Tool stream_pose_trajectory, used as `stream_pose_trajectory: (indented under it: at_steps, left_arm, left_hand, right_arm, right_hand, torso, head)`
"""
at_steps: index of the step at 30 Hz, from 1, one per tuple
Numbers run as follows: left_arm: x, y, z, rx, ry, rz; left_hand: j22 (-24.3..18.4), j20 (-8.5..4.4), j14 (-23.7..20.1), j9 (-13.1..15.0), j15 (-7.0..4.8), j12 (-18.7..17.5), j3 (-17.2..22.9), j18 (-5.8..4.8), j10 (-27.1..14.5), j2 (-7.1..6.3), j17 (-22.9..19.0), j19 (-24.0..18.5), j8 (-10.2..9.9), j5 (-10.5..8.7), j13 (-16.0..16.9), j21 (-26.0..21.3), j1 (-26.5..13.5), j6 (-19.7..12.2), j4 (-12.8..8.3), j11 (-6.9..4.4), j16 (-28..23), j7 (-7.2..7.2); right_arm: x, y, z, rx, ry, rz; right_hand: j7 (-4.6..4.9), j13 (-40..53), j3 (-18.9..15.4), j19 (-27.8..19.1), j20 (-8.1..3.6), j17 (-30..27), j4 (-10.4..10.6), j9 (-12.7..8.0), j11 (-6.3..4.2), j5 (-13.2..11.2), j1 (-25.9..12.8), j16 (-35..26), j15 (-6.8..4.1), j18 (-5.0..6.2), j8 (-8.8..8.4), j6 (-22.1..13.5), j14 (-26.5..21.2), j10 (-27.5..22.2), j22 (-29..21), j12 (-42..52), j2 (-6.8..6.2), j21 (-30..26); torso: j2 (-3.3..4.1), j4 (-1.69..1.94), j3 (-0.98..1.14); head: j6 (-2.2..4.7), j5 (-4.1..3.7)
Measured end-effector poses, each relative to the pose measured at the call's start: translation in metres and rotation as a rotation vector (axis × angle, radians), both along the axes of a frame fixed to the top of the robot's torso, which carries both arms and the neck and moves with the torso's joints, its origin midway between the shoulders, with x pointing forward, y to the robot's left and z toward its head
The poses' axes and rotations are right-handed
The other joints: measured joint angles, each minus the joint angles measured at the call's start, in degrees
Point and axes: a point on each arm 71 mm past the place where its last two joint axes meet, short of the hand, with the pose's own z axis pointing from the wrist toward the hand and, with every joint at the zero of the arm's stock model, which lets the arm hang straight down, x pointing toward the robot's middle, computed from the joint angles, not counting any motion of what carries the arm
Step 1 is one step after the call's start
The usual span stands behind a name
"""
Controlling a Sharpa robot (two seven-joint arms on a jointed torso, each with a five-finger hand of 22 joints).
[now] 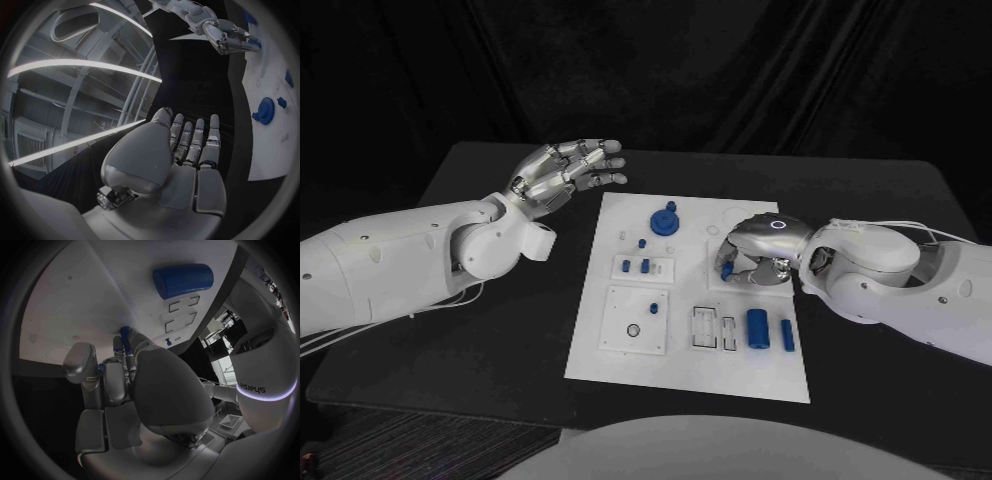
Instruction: Assemble the parts on the task board
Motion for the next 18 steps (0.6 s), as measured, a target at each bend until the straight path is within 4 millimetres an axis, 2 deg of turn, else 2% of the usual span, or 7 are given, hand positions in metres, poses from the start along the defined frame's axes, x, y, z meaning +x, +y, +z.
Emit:
stream_pose_trajectory:
  at_steps: [2, 6, 8, 13, 14, 15, 18]
  left_arm:
    - [0.000, 0.000, 0.000, 0.000, 0.001, 0.000]
    - [0.000, 0.001, -0.001, 0.000, 0.002, 0.000]
    - [0.000, 0.001, -0.002, 0.000, 0.004, 0.000]
    - [-0.001, 0.001, -0.003, 0.000, 0.006, 0.000]
    - [-0.001, 0.001, -0.003, 0.000, 0.006, 0.000]
    - [-0.001, 0.001, -0.003, 0.000, 0.006, 0.000]
    - [0.000, 0.000, -0.004, 0.000, 0.007, -0.001]
  left_hand:
    - [0.0, 0.00, 0.0, 0.0, 0.00, 0.0, 0.0, 0.00, 0.0, 0.00, 0.0, 0.0, 0.0, 0.00, 0.0, 0.0, 0.0, 0.0, 0.0, 0.00, 0.0, 0.00]
    - [0.0, 0.00, 0.0, 0.0, 0.00, 0.0, 0.2, 0.00, -0.1, 0.24, -0.1, 0.0, 0.0, 0.00, 0.0, 0.0, 0.2, 0.0, 0.1, 0.08, 0.0, 0.00]
    - [0.0, 0.00, 0.0, -0.1, 0.00, 0.1, 0.4, 0.00, -0.2, 0.24, -0.1, 0.0, 0.0, 0.00, 0.0, 0.0, 0.2, 0.0, -0.1, 0.21, 0.0, 0.00]
    - [0.0, 0.00, 0.0, -0.1, 0.00, 0.2, 1.0, 0.00, -0.2, 0.41, -0.1, 0.0, 0.0, 0.00, 0.0, 0.0, 0.4, 0.0, -0.4, 0.21, 0.0, 0.00]
    - [0.0, 0.00, 0.0, -0.1, 0.00, 0.2, 1.1, 0.00, -0.2, 0.47, -0.1, 0.0, 0.0, 0.00, 0.0, 0.0, 0.5, 0.0, -0.5, 0.21, 0.0, 0.00]
    - [0.0, 0.00, 0.0, -0.1, 0.00, 0.2, 1.2, 0.00, -0.2, 0.47, -0.1, 0.0, 0.0, 0.00, 0.0, 0.0, 0.5, 0.0, -0.6, 0.21, 0.0, 0.00]
    - [0.0, 0.00, 0.0, -0.1, 0.00, 0.2, 1.2, 0.00, -0.2, 0.47, -0.2, 0.0, 0.0, 0.00, 0.0, 0.0, 0.5, 0.0, -0.6, 0.21, 0.0, 0.00]
  right_arm:
    - [-0.001, -0.001, 0.001, 0.005, -0.003, 0.000]
    - [-0.005, -0.003, 0.004, 0.020, -0.013, 0.000]
    - [-0.006, -0.004, 0.009, 0.029, -0.024, 0.003]
    - [-0.006, -0.003, 0.025, 0.044, -0.058, 0.011]
    - [-0.006, -0.003, 0.029, 0.048, -0.067, 0.014]
    - [-0.006, -0.002, 0.033, 0.051, -0.076, 0.017]
    - [-0.006, 0.000, 0.045, 0.063, -0.101, 0.027]
  right_hand:
    - [0.05, 0.0, 0.3, 0.1, -0.42, 0.0, -0.3, 0.3, -0.41, -0.4, 0.0, 0.0, -0.57, 0.01, 0.31, 1.1, 0.0, 1.6, 0.0, -0.2, 0.00, 0.2]
    - [-0.15, 0.1, 0.6, 0.0, -0.76, 0.1, -0.6, 1.0, -0.53, -0.9, 0.1, 0.0, -0.61, 0.01, 1.04, 2.9, 0.0, 2.8, 0.0, -0.2, -0.12, 0.6]
    - [-0.44, 0.2, 0.6, 0.1, -0.82, 0.1, -0.6, 1.0, -0.43, -1.1, 0.5, 0.0, -0.96, 0.01, 1.48, 3.9, 0.0, 3.1, 0.0, -0.2, -0.48, 0.8]
    - [-0.98, 0.4, 0.8, 0.3, -1.02, 0.1, -0.8, 1.0, -0.62, -1.7, 0.5, 0.0, -1.02, 0.01, 1.93, 4.8, 0.0, 3.6, 0.0, -0.2, -0.55, 1.3]
    - [-0.98, 0.4, 0.8, 0.3, -1.02, 0.1, -0.8, 1.0, -0.59, -1.7, 0.5, 0.0, -1.01, -0.10, 1.93, 4.8, 0.0, 3.7, 0.0, -0.2, -0.55, 1.3]
    - [-0.98, 0.4, 0.8, 0.3, -1.05, 0.1, -0.8, 1.0, -0.43, -1.8, 0.5, 0.0, -1.05, -0.88, 1.94, 4.8, 0.0, 3.8, 0.0, -0.2, -0.55, 1.3]
    - [-0.97, 0.4, 0.9, 0.1, -1.22, 0.1, -1.0, 1.0, -0.42, -2.2, 0.5, 0.0, -1.22, -0.90, 2.04, 4.8, 0.2, 3.8, 0.0, -0.2, -0.55, 1.4]
  torso:
    - [0.00, 0.00, -0.01]
    - [0.00, 0.00, -0.01]
    - [0.00, 0.00, -0.01]
    - [-0.01, 0.00, -0.01]
    - [-0.01, 0.00, -0.01]
    - [-0.02, 0.00, -0.01]
    - [-0.02, -0.01, -0.01]
  head:
    - [0.00, 0.13]
    - [0.00, 0.28]
    - [0.00, 0.34]
    - [0.00, 0.45]
    - [0.00, 0.48]
    - [0.00, 0.51]
    - [0.00, 0.58]
